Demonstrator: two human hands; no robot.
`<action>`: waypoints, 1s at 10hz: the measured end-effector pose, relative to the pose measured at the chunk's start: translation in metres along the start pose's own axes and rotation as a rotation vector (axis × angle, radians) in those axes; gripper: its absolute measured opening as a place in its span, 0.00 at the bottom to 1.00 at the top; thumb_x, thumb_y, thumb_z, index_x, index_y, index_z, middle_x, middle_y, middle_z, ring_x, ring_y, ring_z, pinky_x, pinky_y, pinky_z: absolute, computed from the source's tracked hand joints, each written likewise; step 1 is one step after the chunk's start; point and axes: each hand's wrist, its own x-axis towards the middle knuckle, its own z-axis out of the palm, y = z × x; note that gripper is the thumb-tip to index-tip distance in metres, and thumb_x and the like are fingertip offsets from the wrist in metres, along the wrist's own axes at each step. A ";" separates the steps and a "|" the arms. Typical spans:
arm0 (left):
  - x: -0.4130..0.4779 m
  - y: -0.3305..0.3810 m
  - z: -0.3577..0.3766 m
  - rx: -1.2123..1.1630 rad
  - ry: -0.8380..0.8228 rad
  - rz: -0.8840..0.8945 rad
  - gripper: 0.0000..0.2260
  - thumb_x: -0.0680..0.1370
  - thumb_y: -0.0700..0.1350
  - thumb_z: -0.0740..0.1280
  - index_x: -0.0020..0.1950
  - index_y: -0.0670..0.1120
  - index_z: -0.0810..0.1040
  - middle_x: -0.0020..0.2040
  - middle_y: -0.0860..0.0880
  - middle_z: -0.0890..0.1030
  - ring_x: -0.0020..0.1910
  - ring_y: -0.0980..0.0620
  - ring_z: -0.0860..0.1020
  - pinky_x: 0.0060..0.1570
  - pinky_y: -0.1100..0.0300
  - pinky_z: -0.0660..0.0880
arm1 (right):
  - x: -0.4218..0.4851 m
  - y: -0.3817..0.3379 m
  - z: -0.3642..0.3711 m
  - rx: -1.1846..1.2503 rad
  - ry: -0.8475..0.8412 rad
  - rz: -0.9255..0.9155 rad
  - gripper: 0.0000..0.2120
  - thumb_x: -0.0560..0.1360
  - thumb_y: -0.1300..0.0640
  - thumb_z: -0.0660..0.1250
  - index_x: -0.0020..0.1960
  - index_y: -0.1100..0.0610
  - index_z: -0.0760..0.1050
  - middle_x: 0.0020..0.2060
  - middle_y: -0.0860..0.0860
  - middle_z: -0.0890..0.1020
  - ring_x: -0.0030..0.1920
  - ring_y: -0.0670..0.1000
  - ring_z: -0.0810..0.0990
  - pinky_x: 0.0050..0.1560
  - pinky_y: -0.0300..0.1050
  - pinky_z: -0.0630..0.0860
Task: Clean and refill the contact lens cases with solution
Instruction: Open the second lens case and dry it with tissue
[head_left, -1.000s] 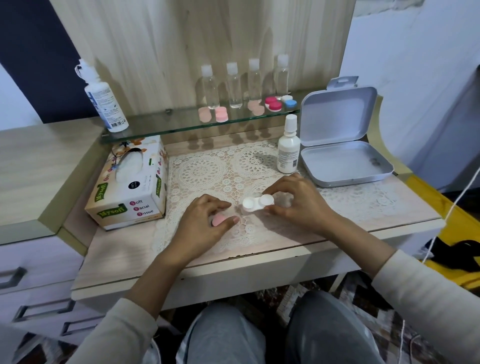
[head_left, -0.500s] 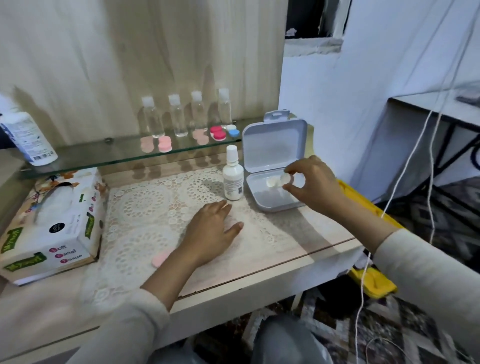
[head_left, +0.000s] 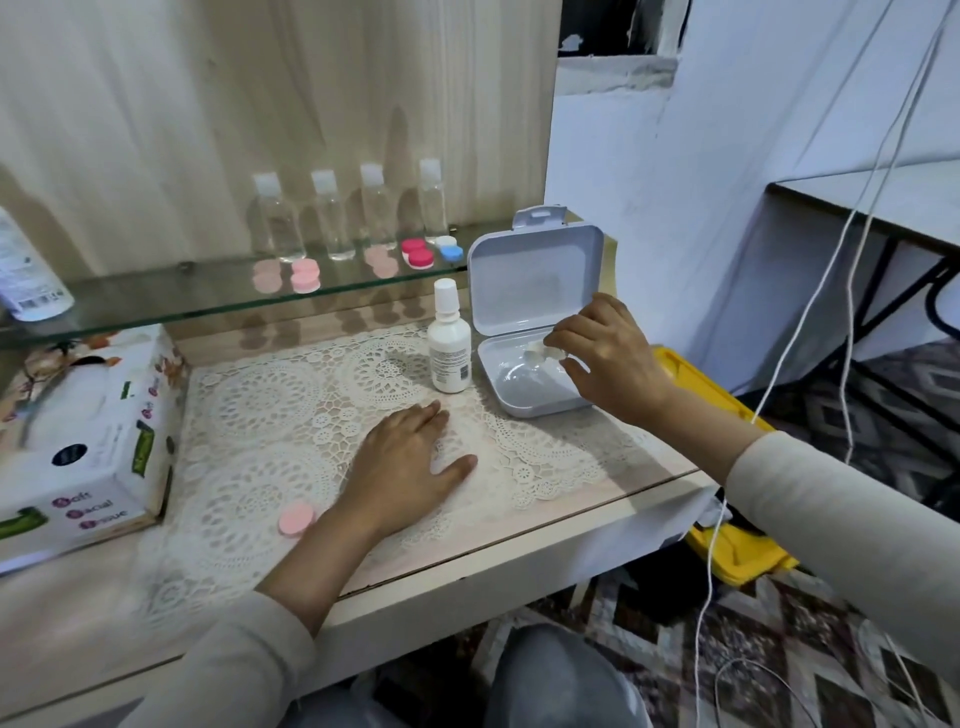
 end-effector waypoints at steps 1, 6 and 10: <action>0.000 -0.001 0.000 0.002 -0.006 -0.003 0.36 0.71 0.68 0.49 0.74 0.49 0.58 0.76 0.53 0.57 0.74 0.54 0.54 0.71 0.59 0.50 | -0.001 0.001 0.003 -0.013 0.005 -0.030 0.14 0.59 0.74 0.73 0.42 0.62 0.80 0.37 0.54 0.82 0.34 0.59 0.76 0.55 0.52 0.66; 0.000 -0.002 0.003 -0.011 0.004 -0.005 0.31 0.76 0.63 0.56 0.75 0.50 0.57 0.76 0.54 0.55 0.74 0.55 0.52 0.71 0.58 0.49 | -0.006 0.002 0.008 -0.076 0.102 -0.043 0.12 0.63 0.74 0.70 0.42 0.62 0.80 0.37 0.54 0.82 0.34 0.58 0.75 0.57 0.55 0.68; -0.001 0.000 0.002 -0.012 -0.002 -0.015 0.30 0.77 0.63 0.56 0.75 0.50 0.57 0.76 0.54 0.55 0.74 0.55 0.52 0.71 0.59 0.48 | -0.008 0.004 0.007 -0.083 0.126 -0.042 0.11 0.63 0.74 0.70 0.42 0.62 0.80 0.37 0.55 0.82 0.34 0.59 0.75 0.55 0.52 0.66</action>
